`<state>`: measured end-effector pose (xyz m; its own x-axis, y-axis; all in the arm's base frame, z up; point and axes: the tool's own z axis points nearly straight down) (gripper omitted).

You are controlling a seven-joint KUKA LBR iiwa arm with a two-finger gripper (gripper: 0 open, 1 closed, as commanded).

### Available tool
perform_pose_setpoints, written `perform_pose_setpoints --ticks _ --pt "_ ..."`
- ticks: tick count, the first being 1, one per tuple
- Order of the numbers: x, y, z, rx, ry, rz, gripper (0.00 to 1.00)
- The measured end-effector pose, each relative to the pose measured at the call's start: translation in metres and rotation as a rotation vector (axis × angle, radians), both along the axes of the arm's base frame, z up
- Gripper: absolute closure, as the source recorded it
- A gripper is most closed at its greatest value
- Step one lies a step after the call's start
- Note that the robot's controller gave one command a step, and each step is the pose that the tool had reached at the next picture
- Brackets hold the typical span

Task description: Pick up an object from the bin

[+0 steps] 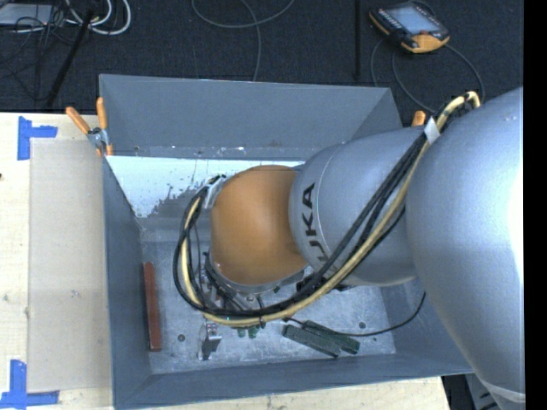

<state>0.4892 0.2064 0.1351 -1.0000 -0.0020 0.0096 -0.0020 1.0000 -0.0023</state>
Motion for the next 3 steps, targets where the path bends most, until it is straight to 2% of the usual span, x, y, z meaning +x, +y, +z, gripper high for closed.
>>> perform_pose_setpoints --ticks 1,2,3 --pt "0.002 -0.001 0.004 0.002 -0.007 -0.003 0.0" --pt "0.017 -0.037 0.019 0.004 -0.007 0.083 0.0" --pt "0.033 -0.086 -0.019 0.004 -0.018 0.061 0.0"
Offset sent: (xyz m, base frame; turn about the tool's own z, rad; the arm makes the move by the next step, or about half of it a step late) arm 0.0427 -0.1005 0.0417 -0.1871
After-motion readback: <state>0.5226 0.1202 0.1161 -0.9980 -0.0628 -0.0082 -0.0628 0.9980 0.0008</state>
